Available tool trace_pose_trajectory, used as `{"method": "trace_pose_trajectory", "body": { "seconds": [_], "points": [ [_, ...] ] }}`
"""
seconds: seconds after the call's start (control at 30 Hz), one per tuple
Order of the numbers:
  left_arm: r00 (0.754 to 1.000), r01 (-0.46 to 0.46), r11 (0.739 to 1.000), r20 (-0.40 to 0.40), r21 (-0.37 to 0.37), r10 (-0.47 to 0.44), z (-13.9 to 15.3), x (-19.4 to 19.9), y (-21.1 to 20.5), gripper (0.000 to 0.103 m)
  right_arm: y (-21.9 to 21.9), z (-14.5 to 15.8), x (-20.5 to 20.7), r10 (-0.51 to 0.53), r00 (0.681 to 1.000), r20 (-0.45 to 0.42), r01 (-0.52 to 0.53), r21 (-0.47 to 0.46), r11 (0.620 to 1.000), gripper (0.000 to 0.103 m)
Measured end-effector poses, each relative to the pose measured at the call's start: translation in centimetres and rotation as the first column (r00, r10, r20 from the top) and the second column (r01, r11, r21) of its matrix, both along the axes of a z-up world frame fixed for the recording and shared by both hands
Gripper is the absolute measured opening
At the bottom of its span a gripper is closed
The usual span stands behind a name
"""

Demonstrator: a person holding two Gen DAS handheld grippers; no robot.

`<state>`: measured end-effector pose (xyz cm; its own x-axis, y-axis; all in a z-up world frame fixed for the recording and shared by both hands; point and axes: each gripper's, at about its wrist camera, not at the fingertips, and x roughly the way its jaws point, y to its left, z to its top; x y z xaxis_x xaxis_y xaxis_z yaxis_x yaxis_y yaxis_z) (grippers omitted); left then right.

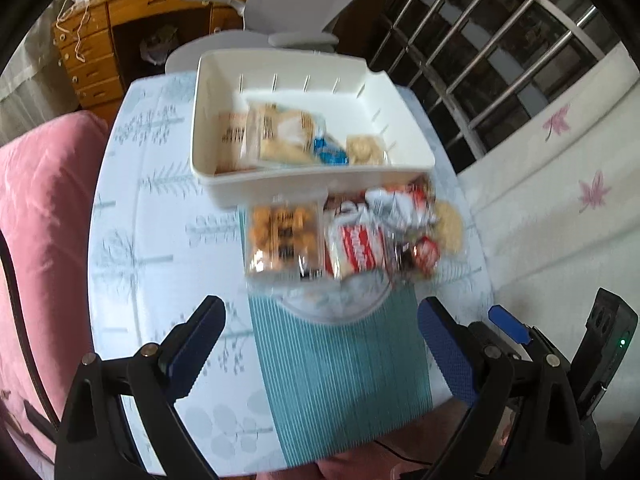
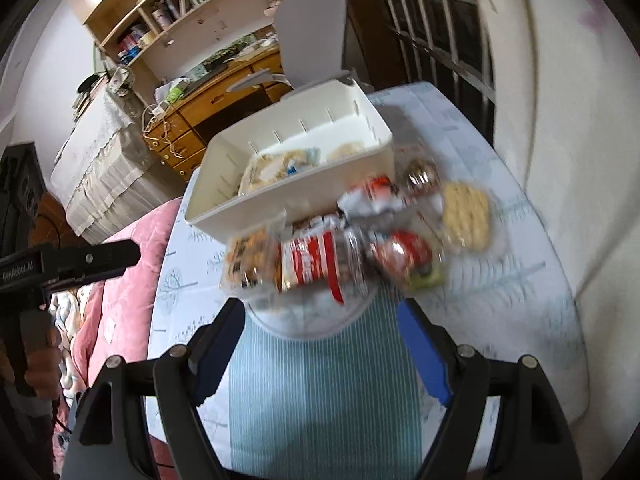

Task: Organize snacks
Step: 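Move both grippers back over the remaining snacks, then grasp the rice-cracker bag with right gripper while left grasps red-orange chip bag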

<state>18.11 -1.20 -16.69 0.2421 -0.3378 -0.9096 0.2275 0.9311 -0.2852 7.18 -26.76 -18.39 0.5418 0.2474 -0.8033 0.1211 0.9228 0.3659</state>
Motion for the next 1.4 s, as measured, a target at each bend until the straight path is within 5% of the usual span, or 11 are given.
{"method": "trace_pose_trajectory", "body": {
  "seconds": [0.37, 0.57, 0.9, 1.4],
  "points": [
    [0.999, -0.043, 0.999, -0.028, 0.020, 0.043, -1.3, -2.7, -0.8, 0.096, -2.5, -3.3, -2.0, -0.127, 0.985, -0.114, 0.131, 0.027, 0.991, 0.079],
    [0.993, -0.105, 0.994, -0.053, -0.036, 0.103, -3.0, -3.7, -2.7, 0.096, -6.2, -5.0, -0.4, -0.170, 0.967, -0.187, 0.184, 0.058, 0.981, 0.079],
    [0.991, -0.133, 0.991, -0.028, -0.028, 0.132, -4.5, -3.8, -8.8, 0.095, -12.1, -7.3, 3.3, -0.179, 0.957, -0.230, 0.211, 0.123, 0.970, 0.079],
    [0.987, -0.121, 0.993, -0.103, 0.003, 0.120, -8.7, 0.1, -18.1, 0.093, -15.2, -10.6, 9.6, -0.061, 0.979, -0.194, 0.065, 0.015, 0.998, 0.079]
  ]
}}
